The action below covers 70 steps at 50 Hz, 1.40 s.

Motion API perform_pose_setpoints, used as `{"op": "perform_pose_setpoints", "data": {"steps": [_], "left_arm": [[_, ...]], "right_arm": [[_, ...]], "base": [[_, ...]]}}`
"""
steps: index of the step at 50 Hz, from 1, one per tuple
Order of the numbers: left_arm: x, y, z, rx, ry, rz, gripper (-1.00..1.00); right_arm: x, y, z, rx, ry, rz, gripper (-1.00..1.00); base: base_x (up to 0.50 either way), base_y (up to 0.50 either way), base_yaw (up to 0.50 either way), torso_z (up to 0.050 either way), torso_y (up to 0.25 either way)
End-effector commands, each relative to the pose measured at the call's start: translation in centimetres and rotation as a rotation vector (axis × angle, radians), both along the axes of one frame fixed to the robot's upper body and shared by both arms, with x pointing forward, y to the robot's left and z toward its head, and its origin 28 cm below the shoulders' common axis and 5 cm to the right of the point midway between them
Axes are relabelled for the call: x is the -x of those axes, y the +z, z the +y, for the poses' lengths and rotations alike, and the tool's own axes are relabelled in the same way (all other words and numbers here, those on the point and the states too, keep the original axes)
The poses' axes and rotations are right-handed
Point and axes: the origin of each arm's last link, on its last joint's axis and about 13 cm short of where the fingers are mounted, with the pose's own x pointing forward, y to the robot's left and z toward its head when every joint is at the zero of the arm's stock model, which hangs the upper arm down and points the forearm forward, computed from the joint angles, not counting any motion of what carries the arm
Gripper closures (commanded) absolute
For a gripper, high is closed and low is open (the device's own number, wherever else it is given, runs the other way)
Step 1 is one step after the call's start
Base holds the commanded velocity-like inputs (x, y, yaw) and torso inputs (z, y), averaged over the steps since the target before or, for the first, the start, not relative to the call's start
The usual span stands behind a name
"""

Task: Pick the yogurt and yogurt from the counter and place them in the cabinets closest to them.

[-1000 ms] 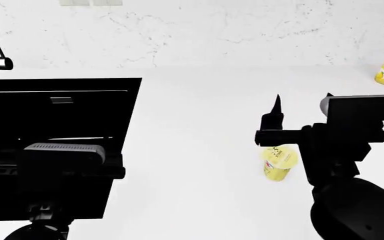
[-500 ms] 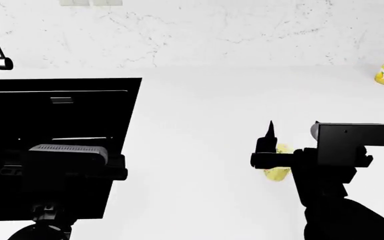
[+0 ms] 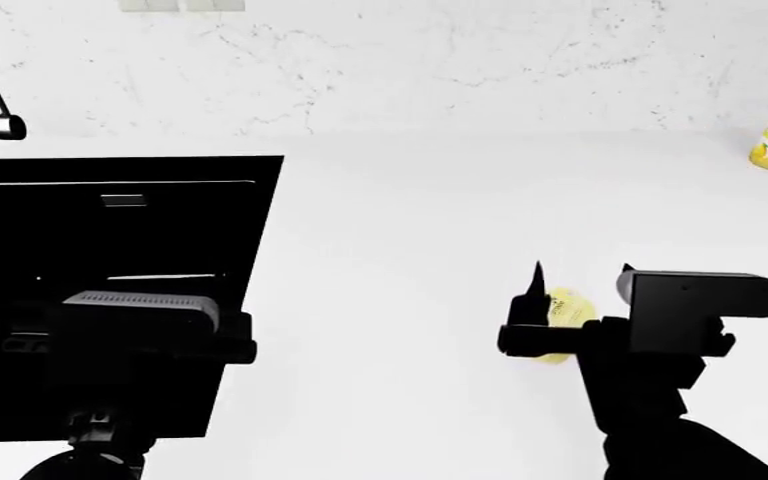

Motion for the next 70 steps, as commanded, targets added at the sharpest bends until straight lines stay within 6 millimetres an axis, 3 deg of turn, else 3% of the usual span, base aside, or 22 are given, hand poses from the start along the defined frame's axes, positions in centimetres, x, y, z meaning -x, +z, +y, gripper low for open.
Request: {"op": "perform_pose_setpoints", "data": {"steps": [1,21,70], "left_arm": [[0.0,-0.1,0.0,-0.004,0.000,0.003,-1.00],[-0.4,0.1,-0.2,-0.006,-0.007,0.001,-1.00],[-0.1,-0.4,-0.1,-0.008,0.000,0.011,-1.00]], "right_arm": [[0.2,-0.7,0.2,-0.014,0.022,0.012,-1.00],[0.0,-0.7,0.5,-0.008,0.086,0.018,-1.00],[0.4,-3.3,0.1,-0.012,0.046,0.086,-1.00]], "base": [[0.00,0.00,0.00,0.000,0.000],[0.00,0.00,0.00,0.000,0.000],[0.00,0.00,0.00,0.000,0.000]]}}
